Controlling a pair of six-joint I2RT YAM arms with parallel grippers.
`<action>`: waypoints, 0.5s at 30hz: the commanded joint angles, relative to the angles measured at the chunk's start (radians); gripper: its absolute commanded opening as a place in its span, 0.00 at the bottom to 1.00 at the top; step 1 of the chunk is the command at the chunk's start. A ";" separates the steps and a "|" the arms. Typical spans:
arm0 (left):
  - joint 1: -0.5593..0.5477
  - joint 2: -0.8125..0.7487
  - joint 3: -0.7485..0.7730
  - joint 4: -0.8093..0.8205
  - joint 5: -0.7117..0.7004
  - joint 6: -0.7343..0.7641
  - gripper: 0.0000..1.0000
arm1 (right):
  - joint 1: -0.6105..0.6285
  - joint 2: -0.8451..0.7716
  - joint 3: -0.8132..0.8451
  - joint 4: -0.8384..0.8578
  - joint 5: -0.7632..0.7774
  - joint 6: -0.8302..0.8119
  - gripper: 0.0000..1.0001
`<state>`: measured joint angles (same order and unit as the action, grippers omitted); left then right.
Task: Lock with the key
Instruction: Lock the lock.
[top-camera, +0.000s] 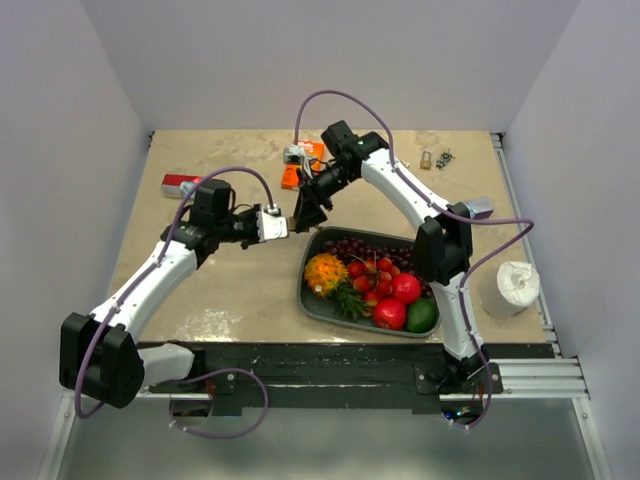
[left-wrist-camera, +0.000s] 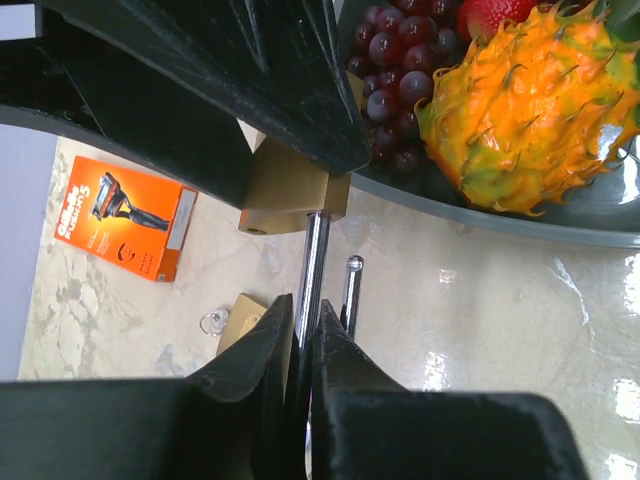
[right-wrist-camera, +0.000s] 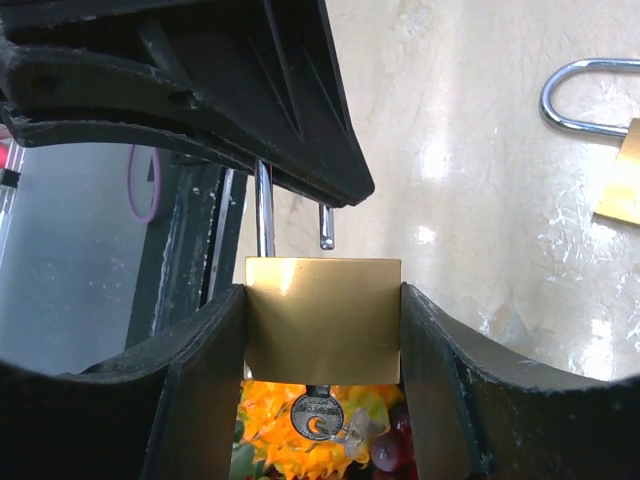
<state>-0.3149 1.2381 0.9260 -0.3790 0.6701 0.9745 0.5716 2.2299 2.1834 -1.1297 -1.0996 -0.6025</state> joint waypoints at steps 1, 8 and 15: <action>0.000 -0.054 -0.010 0.132 -0.047 -0.077 0.00 | 0.025 -0.039 0.050 0.028 -0.129 0.076 0.00; 0.091 -0.091 0.042 0.048 0.027 -0.269 0.00 | -0.022 -0.116 -0.015 0.204 -0.102 0.167 0.85; 0.169 -0.057 0.174 -0.139 0.172 -0.329 0.00 | -0.090 -0.294 -0.211 0.458 -0.005 0.051 0.96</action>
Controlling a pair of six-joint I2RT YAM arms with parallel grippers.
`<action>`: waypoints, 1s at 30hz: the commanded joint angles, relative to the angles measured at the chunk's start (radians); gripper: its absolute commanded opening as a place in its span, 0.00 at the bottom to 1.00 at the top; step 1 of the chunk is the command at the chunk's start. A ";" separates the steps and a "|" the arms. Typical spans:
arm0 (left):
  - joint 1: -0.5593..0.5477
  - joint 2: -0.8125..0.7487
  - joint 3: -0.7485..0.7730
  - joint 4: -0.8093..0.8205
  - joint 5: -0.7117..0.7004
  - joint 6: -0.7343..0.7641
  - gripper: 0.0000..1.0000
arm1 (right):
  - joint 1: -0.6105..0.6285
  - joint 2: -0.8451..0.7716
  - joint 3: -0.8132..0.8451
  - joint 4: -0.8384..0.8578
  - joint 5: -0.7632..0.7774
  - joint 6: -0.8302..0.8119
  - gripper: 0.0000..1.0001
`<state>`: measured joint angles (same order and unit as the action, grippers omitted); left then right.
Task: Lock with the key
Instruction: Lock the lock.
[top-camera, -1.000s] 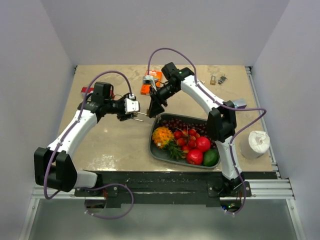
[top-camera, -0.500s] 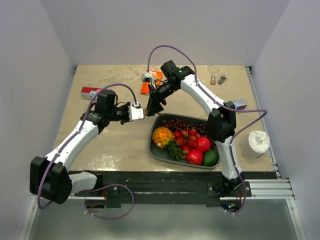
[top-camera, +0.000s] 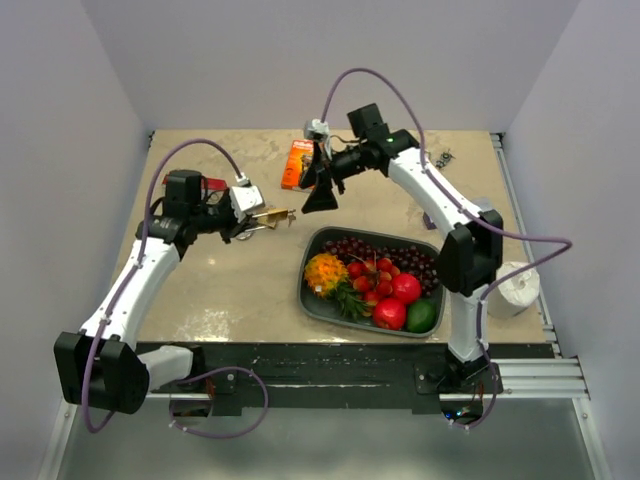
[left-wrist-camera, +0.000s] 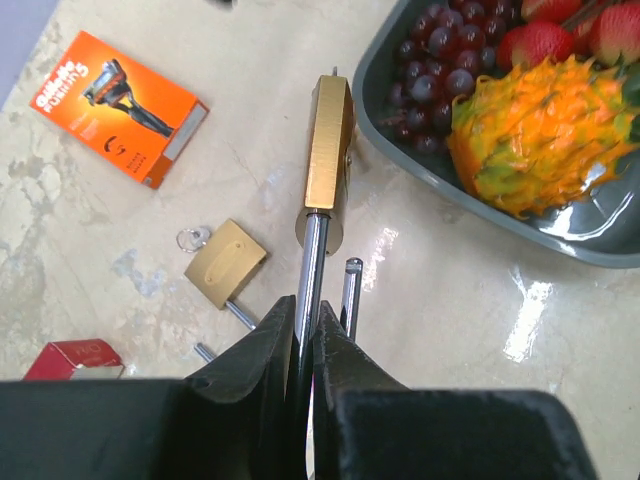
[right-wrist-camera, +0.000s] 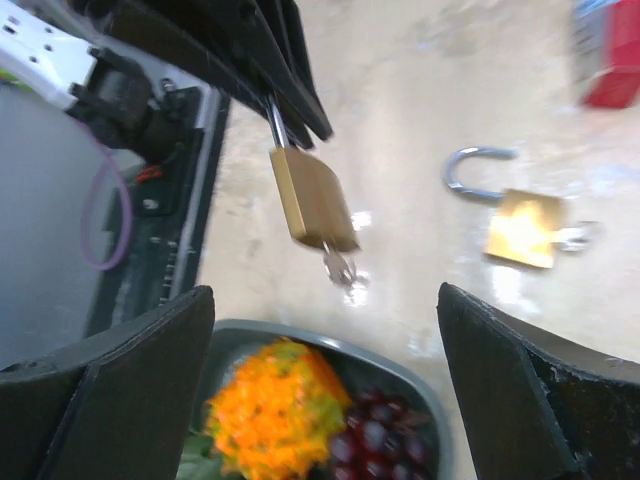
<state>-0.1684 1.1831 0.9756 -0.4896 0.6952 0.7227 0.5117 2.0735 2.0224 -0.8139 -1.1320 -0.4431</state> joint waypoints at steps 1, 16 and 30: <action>0.029 0.001 0.144 -0.041 0.158 -0.086 0.00 | -0.029 -0.150 -0.066 0.140 0.038 -0.141 0.96; 0.032 -0.007 0.201 -0.080 0.250 -0.104 0.00 | 0.065 -0.207 -0.186 0.151 0.026 -0.283 0.97; 0.032 -0.036 0.166 0.014 0.257 -0.166 0.00 | 0.108 -0.193 -0.268 0.321 0.043 -0.137 0.61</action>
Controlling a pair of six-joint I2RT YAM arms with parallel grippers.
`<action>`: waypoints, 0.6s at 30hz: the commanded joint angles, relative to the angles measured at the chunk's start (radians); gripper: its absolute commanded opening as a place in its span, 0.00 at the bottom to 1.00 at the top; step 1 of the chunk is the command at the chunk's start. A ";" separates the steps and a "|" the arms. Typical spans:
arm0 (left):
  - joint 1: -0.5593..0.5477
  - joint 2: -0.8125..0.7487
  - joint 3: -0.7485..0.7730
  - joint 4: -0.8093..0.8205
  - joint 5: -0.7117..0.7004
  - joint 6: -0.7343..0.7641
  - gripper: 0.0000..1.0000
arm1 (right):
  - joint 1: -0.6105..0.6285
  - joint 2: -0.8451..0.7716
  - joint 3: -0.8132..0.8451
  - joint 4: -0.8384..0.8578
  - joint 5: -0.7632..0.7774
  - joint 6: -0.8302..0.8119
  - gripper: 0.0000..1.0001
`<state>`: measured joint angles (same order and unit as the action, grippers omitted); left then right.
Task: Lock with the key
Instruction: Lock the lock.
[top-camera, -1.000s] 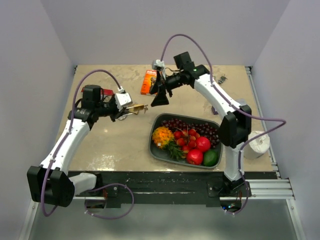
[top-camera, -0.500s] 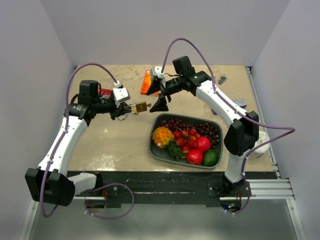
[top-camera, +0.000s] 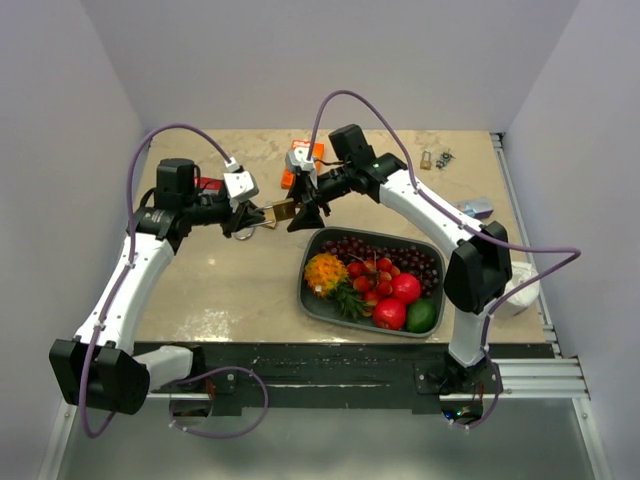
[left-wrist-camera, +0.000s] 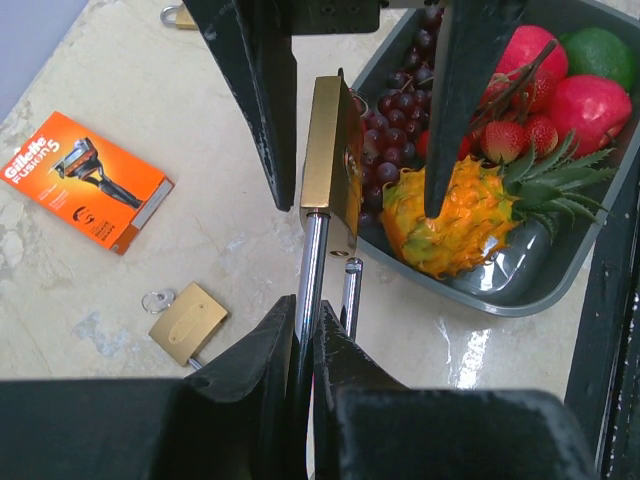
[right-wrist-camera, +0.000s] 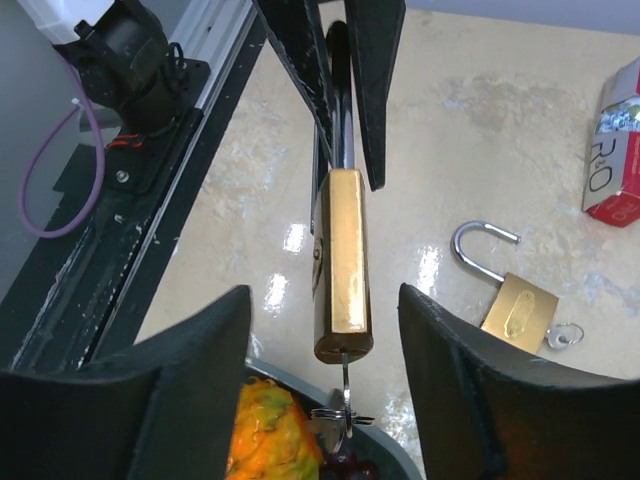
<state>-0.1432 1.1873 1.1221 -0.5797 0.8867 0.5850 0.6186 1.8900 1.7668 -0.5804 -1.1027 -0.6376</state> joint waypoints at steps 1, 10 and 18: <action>0.007 -0.040 0.019 0.109 0.064 -0.033 0.00 | 0.001 -0.011 -0.007 0.086 0.014 0.058 0.61; 0.007 -0.032 0.012 0.130 0.063 -0.047 0.00 | 0.001 0.001 0.013 0.111 -0.014 0.107 0.50; 0.007 -0.035 -0.004 0.146 0.051 -0.054 0.00 | 0.003 0.011 0.016 0.134 -0.039 0.154 0.00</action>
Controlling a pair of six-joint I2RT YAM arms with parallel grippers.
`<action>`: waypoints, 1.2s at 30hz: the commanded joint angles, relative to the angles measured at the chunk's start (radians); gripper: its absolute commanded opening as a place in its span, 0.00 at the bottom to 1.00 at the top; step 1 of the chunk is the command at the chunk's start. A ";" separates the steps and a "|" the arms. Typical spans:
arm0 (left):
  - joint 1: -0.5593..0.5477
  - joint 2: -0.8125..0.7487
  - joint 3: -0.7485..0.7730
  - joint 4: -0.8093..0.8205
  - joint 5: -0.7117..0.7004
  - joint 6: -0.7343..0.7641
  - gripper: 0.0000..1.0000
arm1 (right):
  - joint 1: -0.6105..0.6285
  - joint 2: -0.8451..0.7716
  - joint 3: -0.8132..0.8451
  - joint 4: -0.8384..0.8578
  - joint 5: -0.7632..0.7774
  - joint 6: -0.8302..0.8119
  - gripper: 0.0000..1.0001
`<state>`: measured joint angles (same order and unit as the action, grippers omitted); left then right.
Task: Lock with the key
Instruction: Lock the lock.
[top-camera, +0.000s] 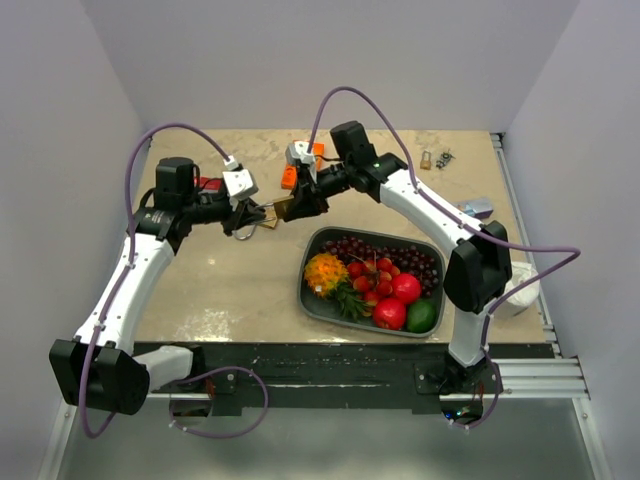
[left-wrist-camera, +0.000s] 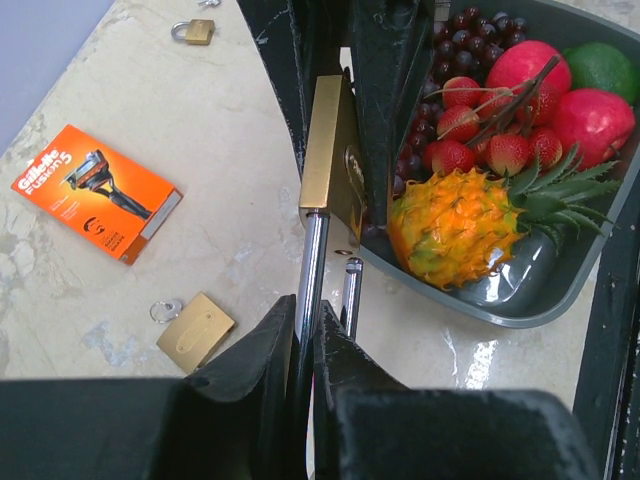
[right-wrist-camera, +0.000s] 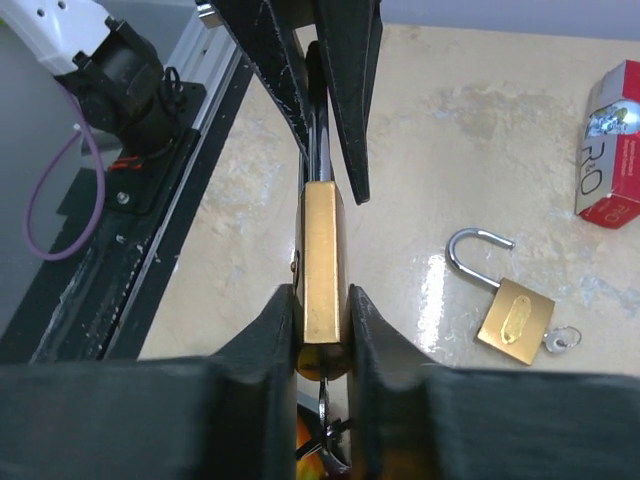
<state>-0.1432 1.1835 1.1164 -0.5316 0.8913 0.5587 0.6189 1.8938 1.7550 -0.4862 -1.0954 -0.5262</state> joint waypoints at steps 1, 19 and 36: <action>0.007 -0.033 0.000 0.096 0.038 -0.026 0.00 | 0.002 0.011 0.031 0.046 -0.049 0.064 0.00; 0.048 -0.079 0.034 -0.177 -0.037 0.176 0.72 | -0.022 -0.002 -0.006 0.159 -0.027 0.140 0.00; 0.122 -0.044 0.017 -0.101 0.089 0.052 0.75 | -0.028 -0.036 -0.020 0.193 -0.124 0.157 0.00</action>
<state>-0.0265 1.1553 1.1568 -0.7158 0.9657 0.6323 0.5926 1.9480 1.7287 -0.3725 -1.1042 -0.3817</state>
